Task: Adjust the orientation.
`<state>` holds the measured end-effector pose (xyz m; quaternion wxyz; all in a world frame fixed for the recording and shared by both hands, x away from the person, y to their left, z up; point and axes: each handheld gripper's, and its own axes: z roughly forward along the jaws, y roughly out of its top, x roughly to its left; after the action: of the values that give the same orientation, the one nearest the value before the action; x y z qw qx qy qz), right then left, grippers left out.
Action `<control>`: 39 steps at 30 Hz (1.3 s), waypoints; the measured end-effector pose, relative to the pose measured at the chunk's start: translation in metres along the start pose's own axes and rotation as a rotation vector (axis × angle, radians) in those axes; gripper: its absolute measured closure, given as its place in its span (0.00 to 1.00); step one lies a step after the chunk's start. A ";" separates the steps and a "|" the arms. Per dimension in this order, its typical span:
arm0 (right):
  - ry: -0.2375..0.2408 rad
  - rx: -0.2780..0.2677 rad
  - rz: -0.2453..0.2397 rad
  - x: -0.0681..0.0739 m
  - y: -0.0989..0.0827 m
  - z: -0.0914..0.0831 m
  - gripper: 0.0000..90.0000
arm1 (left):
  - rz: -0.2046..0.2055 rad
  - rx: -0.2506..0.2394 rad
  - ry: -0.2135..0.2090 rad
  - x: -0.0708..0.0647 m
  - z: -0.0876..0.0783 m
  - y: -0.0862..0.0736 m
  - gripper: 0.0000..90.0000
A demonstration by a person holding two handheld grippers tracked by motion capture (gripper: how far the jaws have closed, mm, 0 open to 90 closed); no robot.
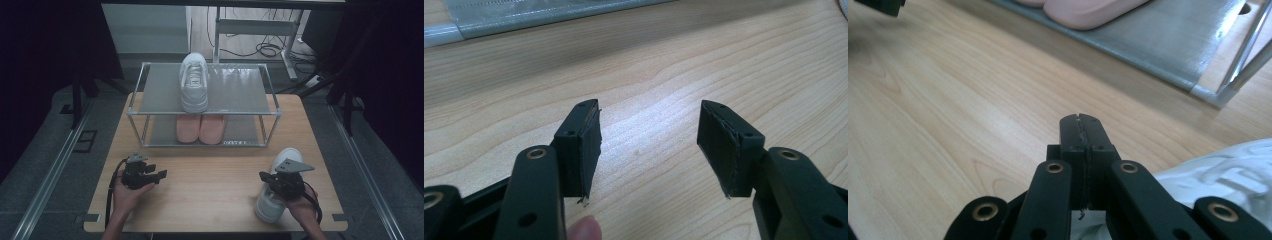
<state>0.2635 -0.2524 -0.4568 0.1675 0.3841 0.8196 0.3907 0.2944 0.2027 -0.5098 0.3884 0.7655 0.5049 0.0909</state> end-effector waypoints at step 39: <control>0.037 0.160 -0.007 -0.018 -0.020 -0.033 1.00 | 0.001 0.002 0.000 0.000 -0.001 0.000 0.48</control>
<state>0.2460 -0.2907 -0.4521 0.1224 0.3861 0.8525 0.3304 0.2940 0.2033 -0.5098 0.3875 0.7662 0.5046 0.0906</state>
